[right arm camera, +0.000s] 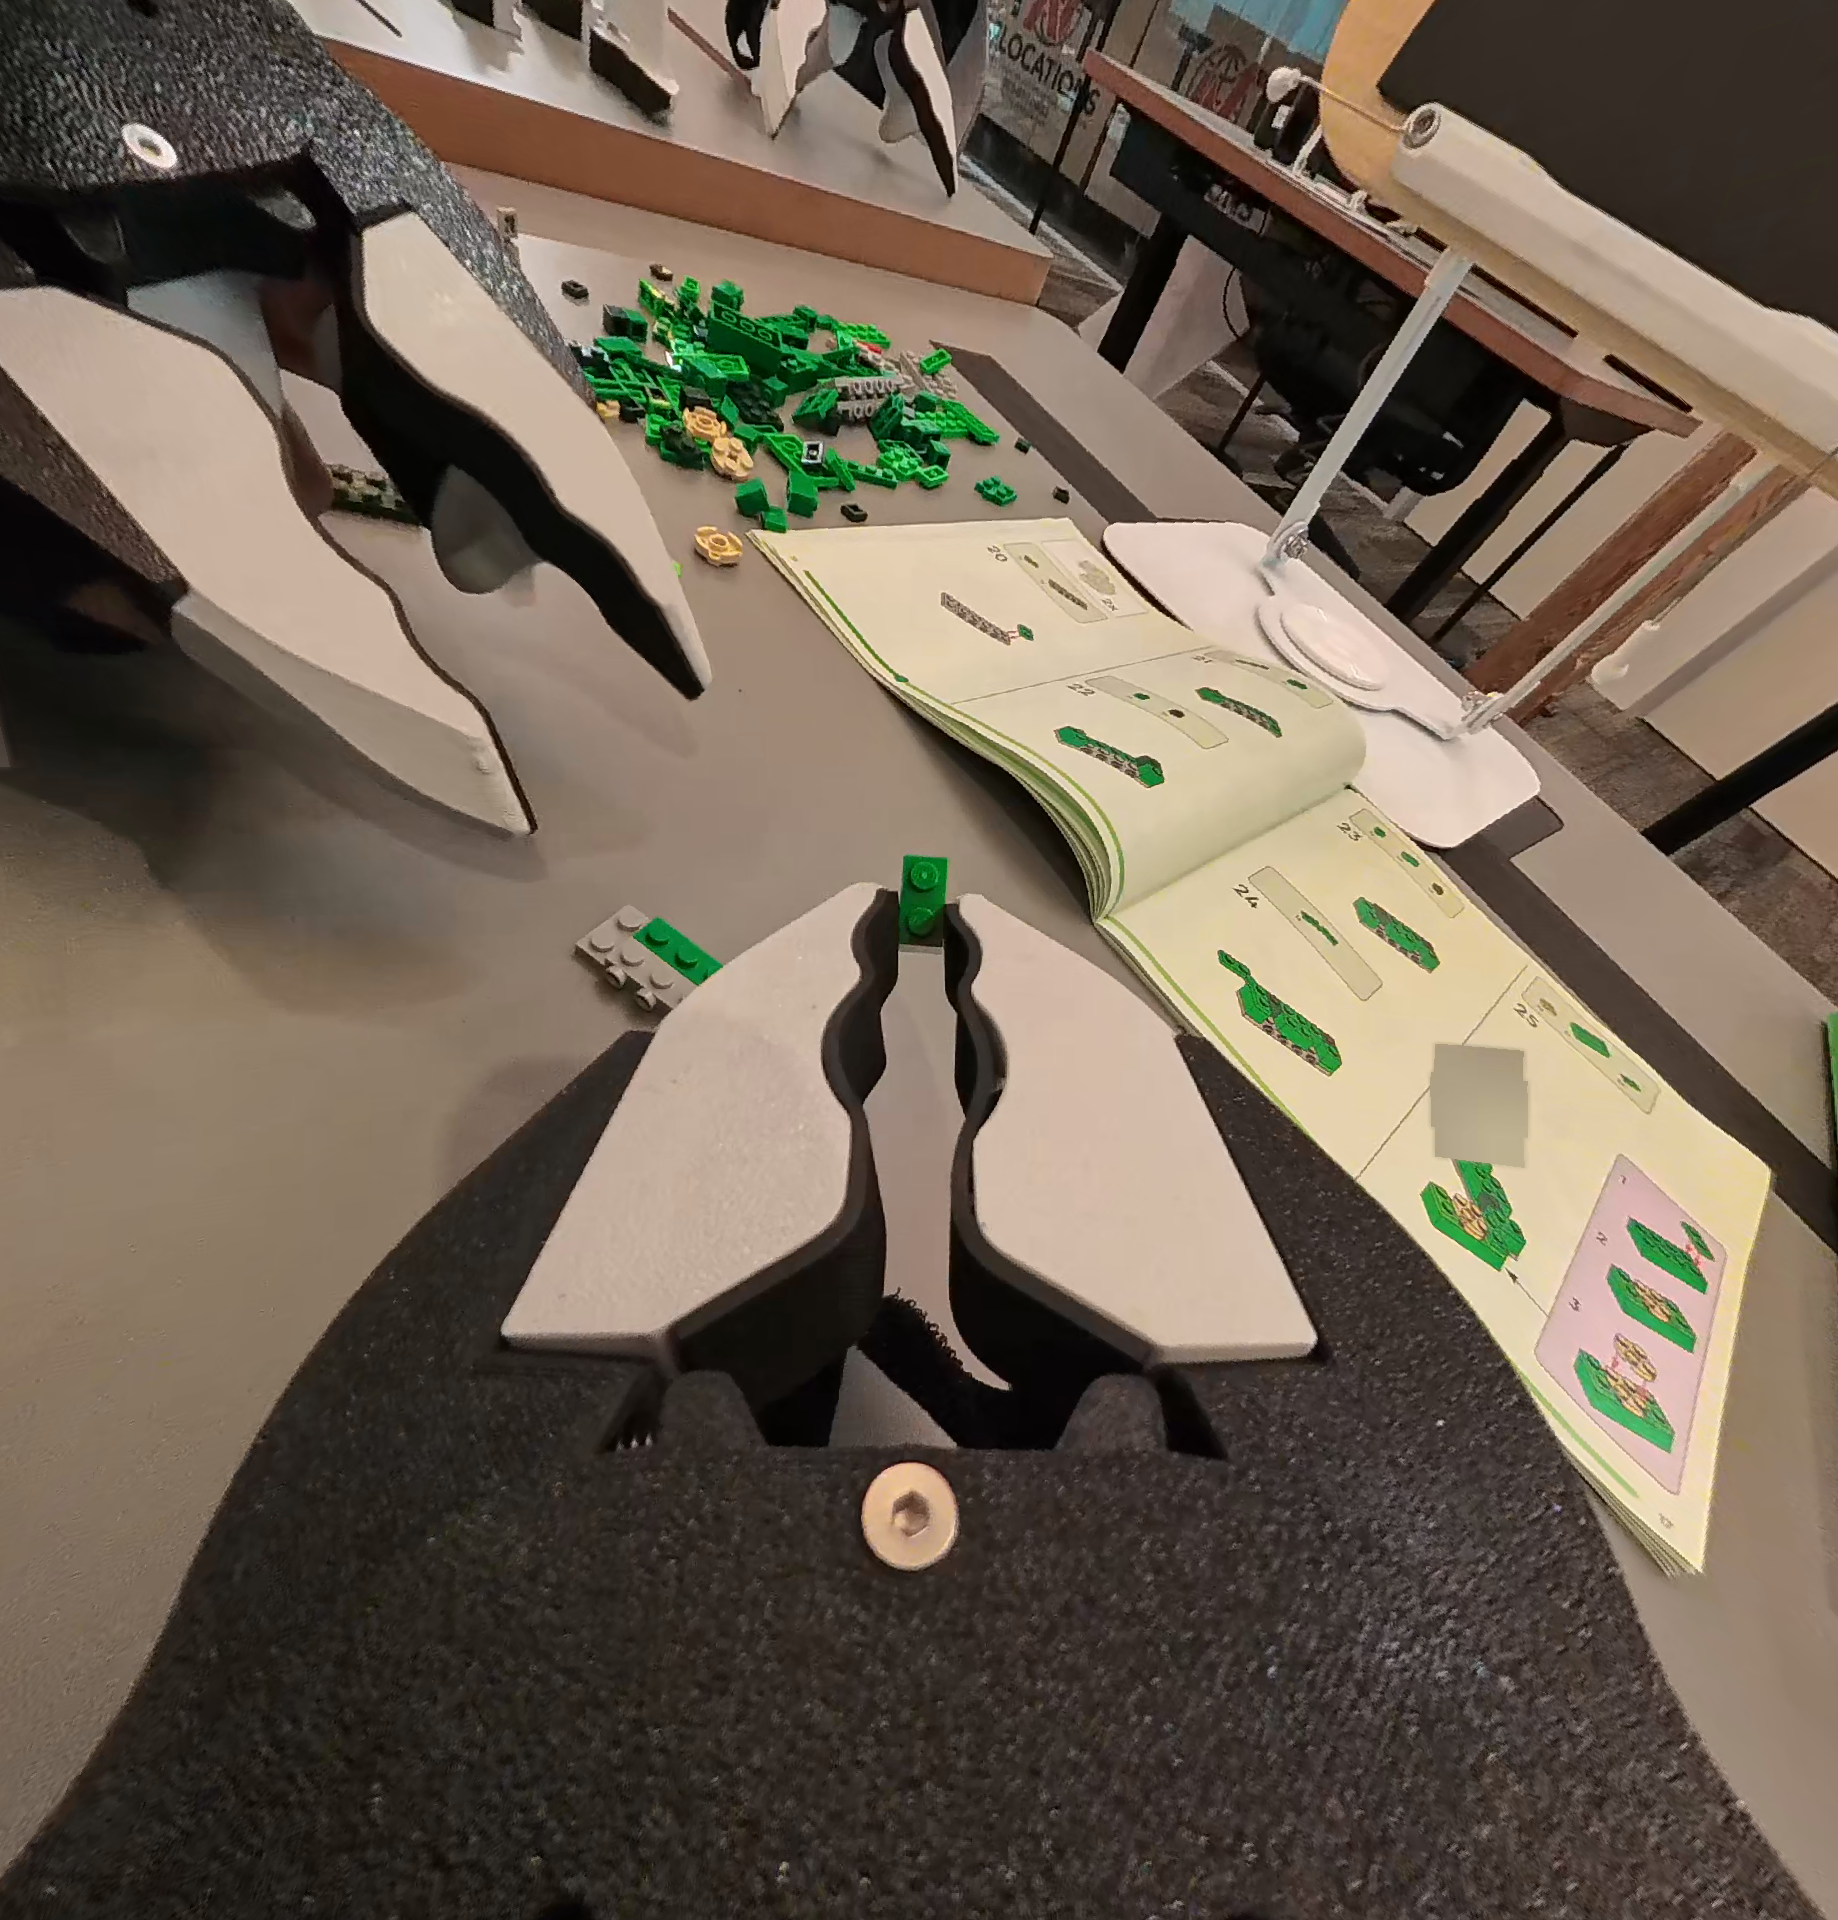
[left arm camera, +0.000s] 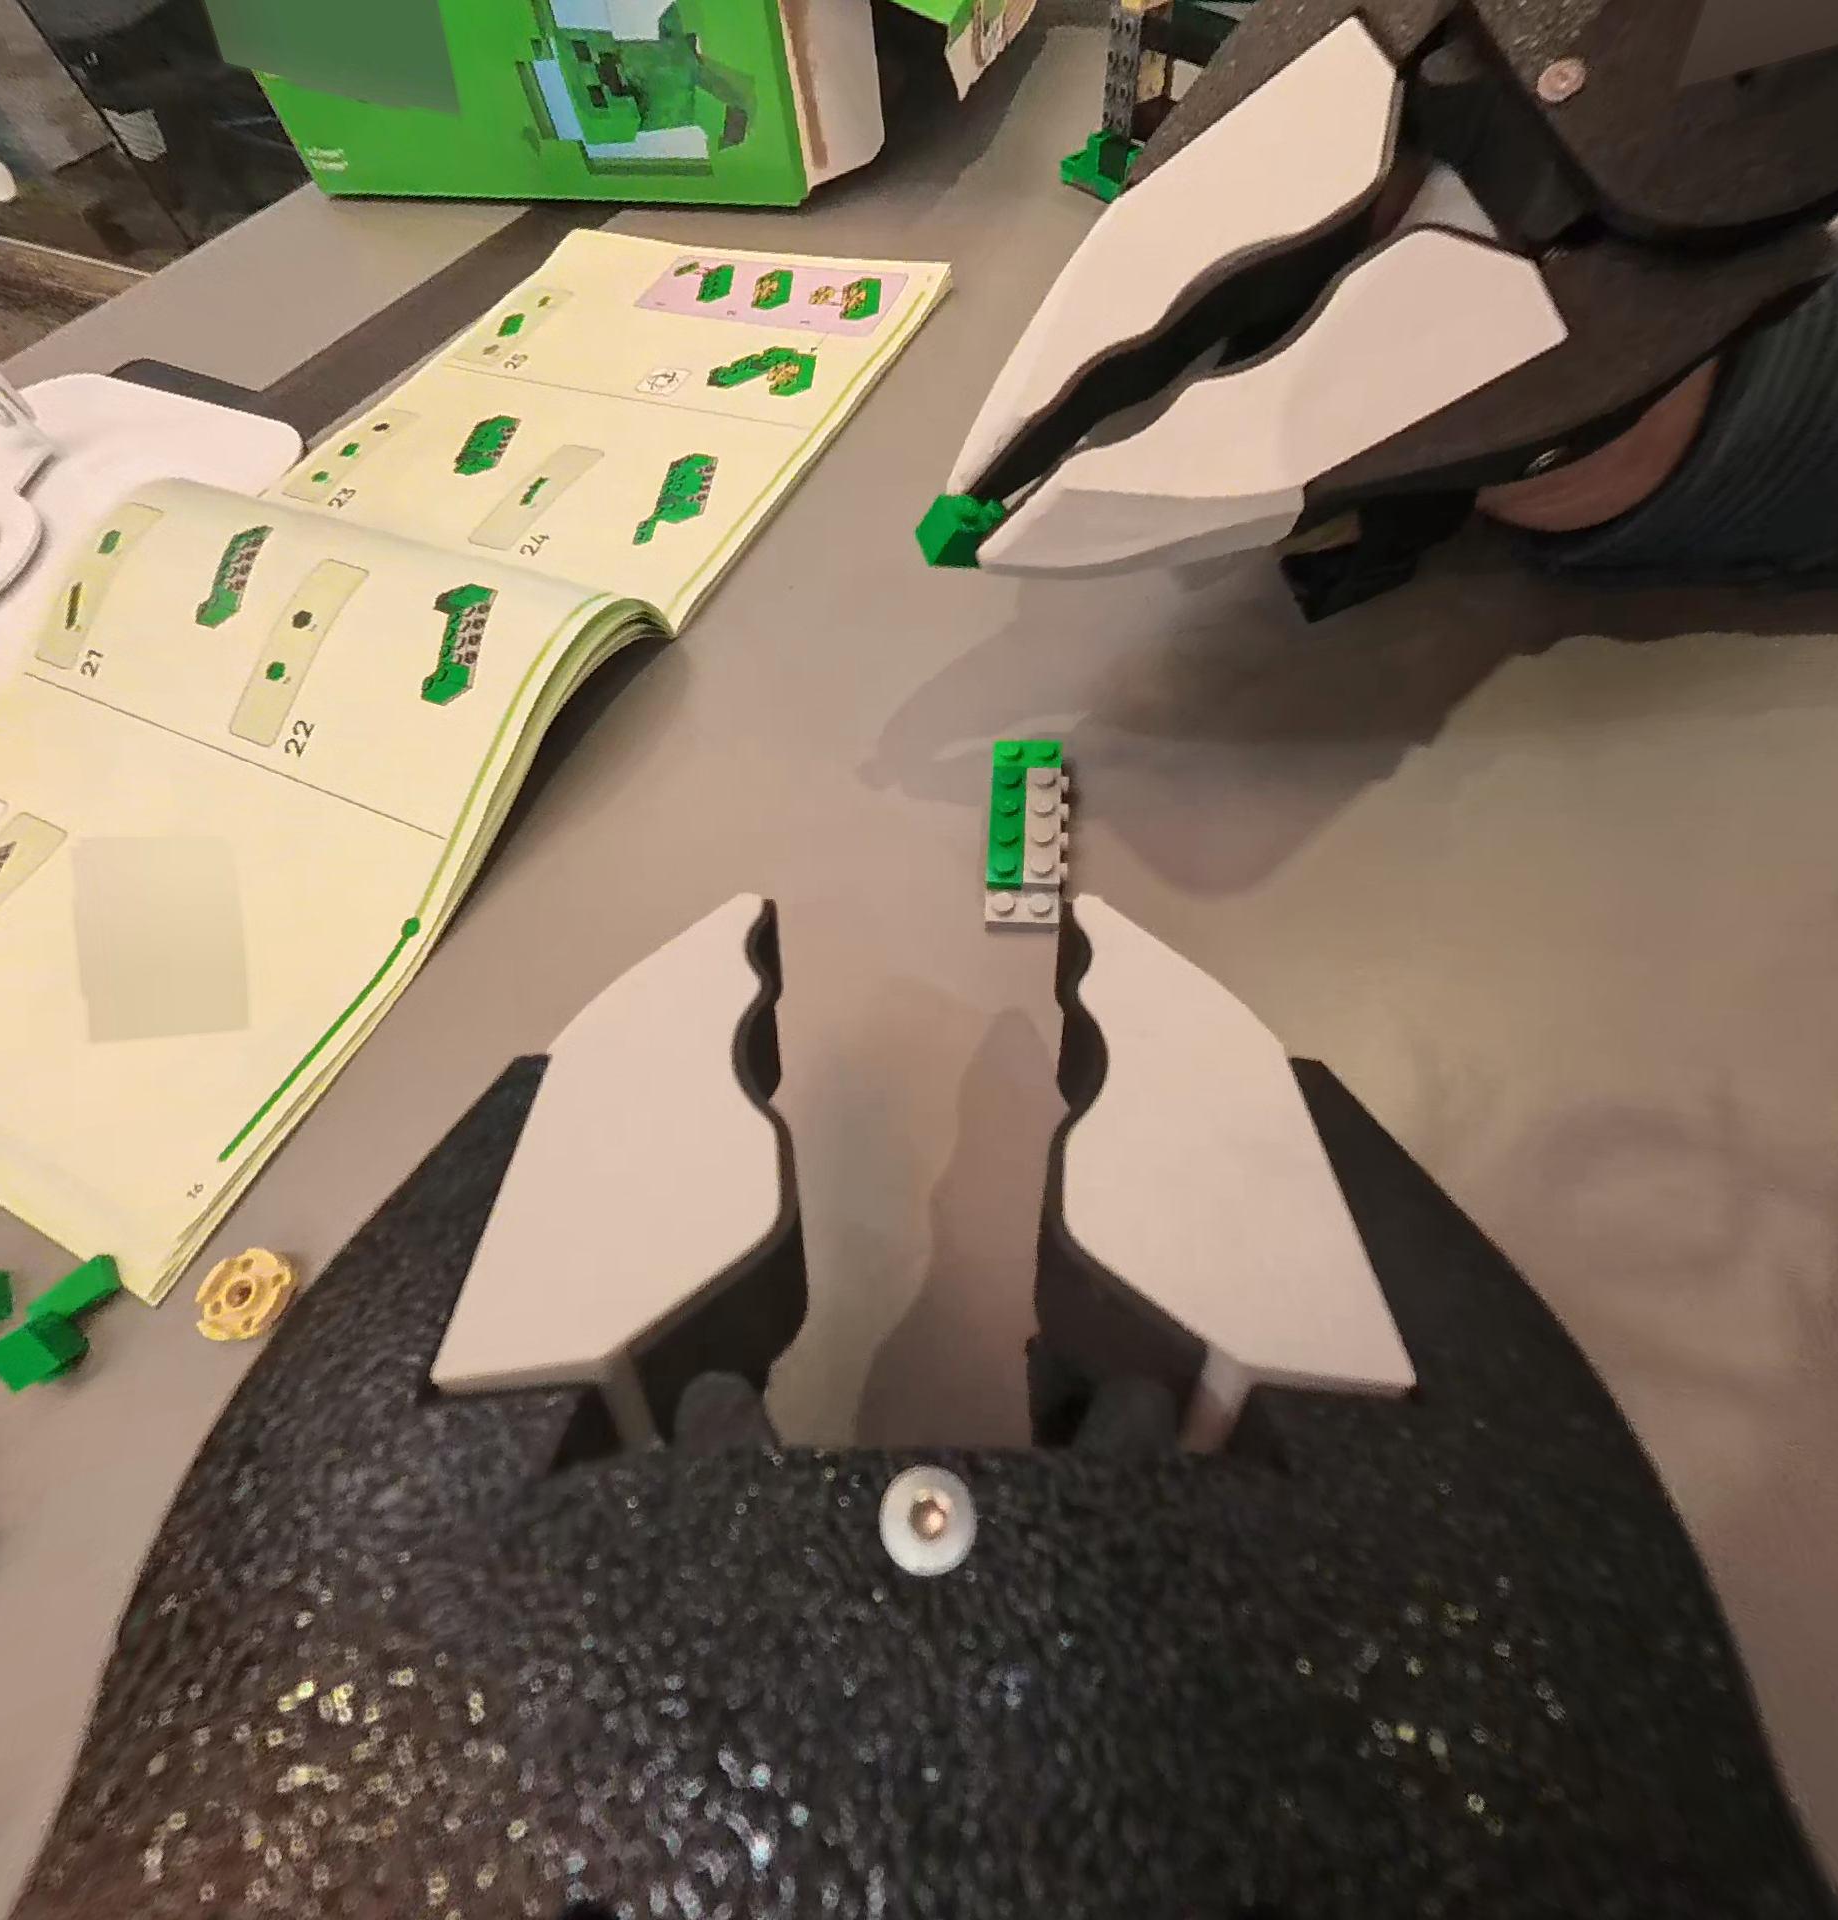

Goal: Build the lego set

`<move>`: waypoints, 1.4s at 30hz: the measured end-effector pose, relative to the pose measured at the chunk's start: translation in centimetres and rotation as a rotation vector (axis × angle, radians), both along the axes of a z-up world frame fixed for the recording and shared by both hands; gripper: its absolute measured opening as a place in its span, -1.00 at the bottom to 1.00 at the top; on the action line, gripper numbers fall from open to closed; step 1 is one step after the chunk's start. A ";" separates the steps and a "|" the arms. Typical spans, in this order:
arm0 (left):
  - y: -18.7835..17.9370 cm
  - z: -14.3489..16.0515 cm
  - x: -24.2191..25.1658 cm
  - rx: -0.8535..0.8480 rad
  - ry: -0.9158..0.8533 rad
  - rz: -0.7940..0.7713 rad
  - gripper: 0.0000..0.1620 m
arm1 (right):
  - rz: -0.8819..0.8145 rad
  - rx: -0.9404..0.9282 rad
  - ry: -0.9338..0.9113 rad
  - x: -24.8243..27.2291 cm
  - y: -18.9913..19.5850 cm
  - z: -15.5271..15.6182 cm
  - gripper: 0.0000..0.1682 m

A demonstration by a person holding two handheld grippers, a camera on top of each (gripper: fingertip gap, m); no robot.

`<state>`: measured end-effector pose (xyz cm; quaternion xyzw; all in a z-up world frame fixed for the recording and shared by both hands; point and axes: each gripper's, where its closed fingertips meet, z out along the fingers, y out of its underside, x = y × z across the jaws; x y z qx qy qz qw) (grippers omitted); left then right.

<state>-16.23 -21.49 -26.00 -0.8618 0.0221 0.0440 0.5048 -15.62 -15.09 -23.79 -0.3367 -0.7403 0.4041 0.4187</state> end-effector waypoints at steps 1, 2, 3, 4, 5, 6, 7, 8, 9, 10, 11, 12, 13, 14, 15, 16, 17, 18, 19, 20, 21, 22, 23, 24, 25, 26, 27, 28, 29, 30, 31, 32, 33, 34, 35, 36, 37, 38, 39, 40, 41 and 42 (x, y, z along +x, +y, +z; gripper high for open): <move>0.0 -0.1 0.1 -0.005 0.006 -0.002 -0.38 | 0.000 0.001 0.000 0.0 0.0 0.0 -0.91; 0.0 -0.2 0.1 -0.011 0.012 -0.005 -0.39 | 0.001 0.002 0.000 0.0 0.0 0.0 -0.91; 0.0 -0.3 0.2 -0.017 0.019 -0.008 -0.41 | 0.001 0.003 0.000 0.0 0.0 0.0 -0.91; 0.1 -0.4 0.2 -0.023 0.026 -0.011 -0.41 | 0.002 0.003 0.000 0.0 0.0 0.0 -0.91; 0.1 -0.4 0.3 -0.030 0.033 -0.014 -0.42 | 0.002 0.003 -0.001 0.0 0.0 0.0 -0.91; 0.1 -0.5 0.4 -0.036 0.039 -0.020 -0.43 | 0.002 0.003 0.000 0.0 0.0 0.0 -0.91; 0.1 -0.6 0.5 -0.042 0.045 -0.025 -0.44 | 0.001 0.002 0.001 0.0 0.0 0.0 -0.91; 0.1 -0.7 0.6 -0.047 0.050 -0.030 -0.45 | 0.002 0.001 0.001 0.0 0.0 0.0 -0.91; 0.1 -0.8 0.7 -0.052 0.052 -0.037 -0.45 | 0.002 -0.001 0.000 0.0 0.0 0.0 -0.91; 0.1 -0.8 0.9 -0.053 0.046 -0.047 -0.45 | 0.002 -0.002 0.000 0.0 0.0 0.0 -0.91; 0.1 -0.8 1.3 -0.050 0.031 -0.060 -0.46 | 0.001 -0.003 0.000 0.0 0.0 0.0 -0.91; 0.2 -0.7 1.8 -0.047 0.002 -0.077 -0.48 | 0.000 -0.004 0.000 0.0 0.0 0.0 -0.91; 0.2 -0.7 2.4 -0.048 -0.034 -0.096 -0.49 | -0.008 -0.006 0.000 -0.1 0.1 0.0 -0.91; 0.3 -0.7 2.9 -0.053 -0.063 -0.111 -0.48 | -0.016 -0.009 -0.001 -0.1 0.2 0.0 -0.91; 0.3 -0.9 3.3 -0.066 -0.078 -0.120 -0.47 | -0.021 -0.013 -0.002 -0.2 0.3 0.1 -0.91; 0.3 -1.2 3.5 -0.088 -0.081 -0.125 -0.46 | -0.025 -0.018 -0.002 -0.2 0.4 0.1 -0.91; 0.3 -1.5 3.6 -0.110 -0.078 -0.126 -0.44 | -0.027 -0.023 -0.002 -0.2 0.4 0.1 -0.91; 0.3 -1.8 3.6 -0.130 -0.075 -0.127 -0.44 | -0.028 -0.028 -0.003 -0.2 0.5 0.2 -0.91; 0.3 -2.0 3.8 -0.144 -0.075 -0.129 -0.43 | -0.028 -0.031 -0.003 -0.2 0.5 0.2 -0.91; 0.3 -2.1 3.9 -0.154 -0.078 -0.133 -0.42 | -0.028 -0.032 -0.004 -0.2 0.5 0.2 -0.91; 0.3 -2.1 4.1 -0.163 -0.082 -0.136 -0.41 | -0.029 -0.031 -0.005 -0.2 0.5 0.2 -0.91; 0.4 -2.1 4.2 -0.172 -0.085 -0.135 -0.40 | -0.030 -0.028 -0.007 -0.2 0.5 0.1 -0.91; 0.4 -2.1 4.2 -0.177 -0.086 -0.131 -0.38 | -0.030 -0.024 -0.008 -0.3 0.5 0.1 -0.91; 0.5 -2.0 4.2 -0.180 -0.084 -0.123 -0.35 | -0.030 -0.020 -0.007 -0.2 0.4 0.1 -0.91; 0.5 -2.0 4.1 -0.182 -0.082 -0.113 -0.32 | -0.029 -0.015 -0.006 -0.2 0.4 0.0 -0.91; 0.6 -1.9 4.0 -0.186 -0.078 -0.103 -0.31 | -0.027 -0.012 -0.006 -0.2 0.3 0.0 -0.91; 0.6 -2.0 3.9 -0.192 -0.074 -0.094 -0.29 | -0.024 -0.011 -0.006 -0.2 0.3 0.0 -0.91; 0.7 -2.1 3.8 -0.201 -0.073 -0.089 -0.28 | -0.020 -0.013 -0.008 -0.2 0.2 0.0 -0.91; 0.8 -2.2 3.9 -0.210 -0.077 -0.088 -0.26 | -0.016 -0.016 -0.012 -0.2 0.2 0.0 -0.91; 0.9 -2.3 4.0 -0.216 -0.085 -0.090 -0.24 | -0.014 -0.023 -0.016 -0.1 0.1 0.1 -0.91; 1.0 -2.4 4.1 -0.222 -0.093 -0.092 -0.22 | -0.012 -0.031 -0.017 -0.1 0.0 0.1 -0.91; 1.0 -2.6 4.2 -0.230 -0.099 -0.094 -0.20 | -0.013 -0.037 -0.017 -0.1 0.0 0.3 -0.91; 1.1 -2.7 4.3 -0.241 -0.103 -0.095 -0.19 | -0.018 -0.041 -0.016 0.0 0.1 0.4 -0.91; 1.1 -2.9 4.4 -0.252 -0.107 -0.098 -0.17 | -0.023 -0.041 -0.014 0.0 0.2 0.5 -0.91; 1.1 -2.9 4.8 -0.258 -0.119 -0.110 -0.17 | -0.033 -0.039 -0.011 0.0 0.4 0.7 -0.91; 1.2 -2.8 5.5 -0.252 -0.148 -0.138 -0.16 | -0.047 -0.035 -0.009 0.0 0.6 0.8 -0.91; 1.4 -2.4 6.6 -0.234 -0.200 -0.188 -0.19 | -0.060 -0.031 -0.007 0.0 0.9 0.9 -0.91; 1.5 -1.9 7.9 -0.209 -0.268 -0.245 -0.20 | -0.073 -0.031 -0.003 0.0 1.3 1.1 -0.91; 1.7 -1.3 8.8 -0.185 -0.328 -0.287 -0.20 | -0.086 -0.033 0.005 0.0 1.6 1.4 -0.91; 1.8 -0.9 9.1 -0.167 -0.354 -0.304 -0.20 | -0.099 -0.039 0.013 0.1 2.0 1.7 -0.91; 1.8 -0.6 8.8 -0.153 -0.342 -0.306 -0.19 | -0.111 -0.047 0.020 0.1 2.4 1.9 -0.91; 1.9 -0.4 8.2 -0.141 -0.308 -0.298 -0.20 | -0.122 -0.061 0.026 0.2 2.8 2.2 -0.91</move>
